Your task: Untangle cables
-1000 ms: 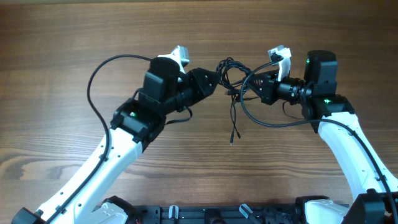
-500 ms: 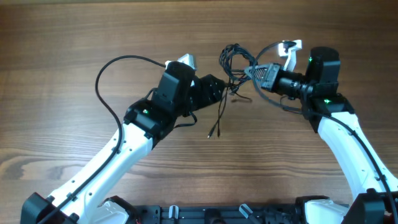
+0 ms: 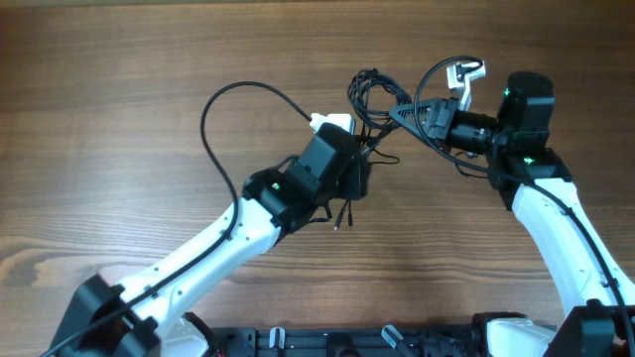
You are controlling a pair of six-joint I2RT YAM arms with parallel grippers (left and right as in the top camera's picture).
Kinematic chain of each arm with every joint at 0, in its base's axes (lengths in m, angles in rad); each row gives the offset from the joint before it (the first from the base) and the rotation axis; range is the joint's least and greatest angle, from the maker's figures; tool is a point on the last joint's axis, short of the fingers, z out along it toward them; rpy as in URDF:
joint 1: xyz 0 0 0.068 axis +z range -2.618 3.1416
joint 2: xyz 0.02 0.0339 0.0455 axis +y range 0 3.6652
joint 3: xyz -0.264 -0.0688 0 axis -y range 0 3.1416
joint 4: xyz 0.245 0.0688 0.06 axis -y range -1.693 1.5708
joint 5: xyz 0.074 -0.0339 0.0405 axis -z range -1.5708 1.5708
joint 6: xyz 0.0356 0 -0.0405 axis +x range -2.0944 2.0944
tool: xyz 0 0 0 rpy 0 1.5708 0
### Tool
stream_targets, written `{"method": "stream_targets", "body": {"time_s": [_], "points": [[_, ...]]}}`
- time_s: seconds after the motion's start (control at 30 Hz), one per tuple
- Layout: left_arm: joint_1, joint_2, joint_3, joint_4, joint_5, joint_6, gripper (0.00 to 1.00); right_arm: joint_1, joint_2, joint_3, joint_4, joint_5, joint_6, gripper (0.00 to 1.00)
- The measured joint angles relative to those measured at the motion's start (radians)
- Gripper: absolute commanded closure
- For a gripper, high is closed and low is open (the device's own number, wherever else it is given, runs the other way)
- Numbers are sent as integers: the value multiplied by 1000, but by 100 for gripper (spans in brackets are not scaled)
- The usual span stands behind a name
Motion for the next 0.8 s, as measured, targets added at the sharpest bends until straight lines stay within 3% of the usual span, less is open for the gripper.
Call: {"method": "stream_targets", "body": {"time_s": [0.27, 0.3, 0.33, 0.37, 0.4, 0.6, 0.8], "points": [[4, 6, 0, -8, -195, 10, 94, -2, 0, 2, -157, 24, -129, 95], [9, 1, 0, -10, -207, 9, 82, -2, 0, 2, -176, 43, -138, 96], [17, -5, 0, -11, -216, 10, 54, -2, 0, 2, -192, 67, -151, 96], [26, -12, 0, -6, -224, 8, 36, -2, 0, 2, -194, 82, -161, 96], [38, -20, 0, 3, -229, 10, 26, -2, 0, 2, -195, 93, -169, 96], [55, -28, 0, 74, -131, 2, 11, -2, 0, 2, -196, 127, -183, 96], [55, -28, 0, 110, -13, 6, 10, -2, 0, 2, -199, 129, -183, 96]]}}
